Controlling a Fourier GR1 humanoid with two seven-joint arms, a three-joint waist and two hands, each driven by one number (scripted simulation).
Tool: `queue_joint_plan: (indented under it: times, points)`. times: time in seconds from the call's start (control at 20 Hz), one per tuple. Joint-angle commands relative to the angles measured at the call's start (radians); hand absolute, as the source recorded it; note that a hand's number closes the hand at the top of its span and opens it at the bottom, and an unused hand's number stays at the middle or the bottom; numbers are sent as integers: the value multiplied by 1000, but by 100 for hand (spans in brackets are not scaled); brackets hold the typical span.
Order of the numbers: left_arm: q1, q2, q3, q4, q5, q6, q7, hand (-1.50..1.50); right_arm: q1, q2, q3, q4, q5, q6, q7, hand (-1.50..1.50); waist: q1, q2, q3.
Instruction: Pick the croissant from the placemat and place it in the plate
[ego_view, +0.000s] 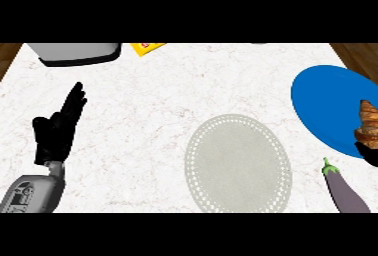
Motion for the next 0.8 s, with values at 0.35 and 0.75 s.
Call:
queue_joint_plan:
  times: [0.35,0.75]
  points:
    - [-7,-17,-38,-38,-9,-16,3,0,55,-198,-364,257,-502,201,-714,150,62,19,-3]
    - [-65,-21,-31,43,-10,-71,-42,0,-155,-301,-327,701,-469,394,-960,150,135,33,-10]
